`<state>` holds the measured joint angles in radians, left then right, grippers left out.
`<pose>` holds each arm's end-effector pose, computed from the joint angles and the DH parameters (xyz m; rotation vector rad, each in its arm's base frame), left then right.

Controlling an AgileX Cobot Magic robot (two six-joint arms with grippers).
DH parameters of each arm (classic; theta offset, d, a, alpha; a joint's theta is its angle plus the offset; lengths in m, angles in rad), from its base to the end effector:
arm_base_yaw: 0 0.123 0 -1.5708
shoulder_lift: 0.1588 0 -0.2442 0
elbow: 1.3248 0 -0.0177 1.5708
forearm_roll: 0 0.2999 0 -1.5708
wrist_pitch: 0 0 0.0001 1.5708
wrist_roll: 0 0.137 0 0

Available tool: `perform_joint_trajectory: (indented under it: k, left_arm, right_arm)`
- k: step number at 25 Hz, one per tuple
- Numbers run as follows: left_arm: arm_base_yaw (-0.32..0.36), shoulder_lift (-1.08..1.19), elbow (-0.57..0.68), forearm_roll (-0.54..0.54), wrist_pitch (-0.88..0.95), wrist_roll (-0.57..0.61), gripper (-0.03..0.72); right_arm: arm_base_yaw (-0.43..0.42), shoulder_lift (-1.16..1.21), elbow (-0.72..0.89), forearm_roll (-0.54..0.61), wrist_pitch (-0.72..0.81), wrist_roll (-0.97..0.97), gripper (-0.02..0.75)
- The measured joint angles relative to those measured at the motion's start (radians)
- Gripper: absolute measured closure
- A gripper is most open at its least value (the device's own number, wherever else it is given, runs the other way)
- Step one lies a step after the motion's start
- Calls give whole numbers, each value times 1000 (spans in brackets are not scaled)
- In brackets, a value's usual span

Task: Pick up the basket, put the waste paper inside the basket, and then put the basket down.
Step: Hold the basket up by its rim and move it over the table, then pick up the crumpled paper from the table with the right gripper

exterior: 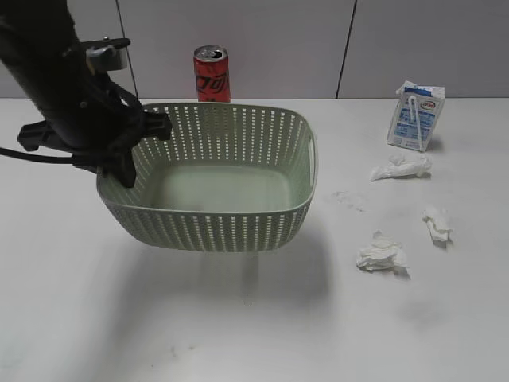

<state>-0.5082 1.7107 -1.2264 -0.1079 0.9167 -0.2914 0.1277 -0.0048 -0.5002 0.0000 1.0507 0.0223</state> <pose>0.3352 -0.2001 0.1248 0.2372 2.9194 -0.2743 0.1195 0.0153 0.2818 -0.1070 2.0278 0.0946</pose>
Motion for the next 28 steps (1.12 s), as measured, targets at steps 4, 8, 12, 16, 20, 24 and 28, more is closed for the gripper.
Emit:
perform_joint_trajectory:
  k: [4, 8, 12, 16, 20, 24, 28]
  left_arm:
    - [-1, -50, 140, -29, -81, 0, 688]
    - [-1, -50, 189, -7, -101, 1, 688]
    - [-1, -50, 193, -3, -112, 1, 688]
    - [-1, -51, 193, 3, -119, 1, 688]
    - [-1, -51, 193, 9, -119, 1, 688]
    - [-1, -51, 193, 10, -119, 1, 688]
    - [-1, -51, 193, 10, -119, 1, 688]
  right_arm:
    - [0, 99, -5, 15, -6, -1, 151]
    - [0, 393, -35, 22, -85, -5, 176]
    - [0, 793, -147, 74, -210, -4, 200]
    - [0, 1220, -322, 141, -233, -3, 211]
    - [0, 1574, -527, 181, -240, 11, 217]
    - [0, 1838, -677, 173, -240, 44, 218]
    - [0, 1989, -737, 110, -240, 117, 219]
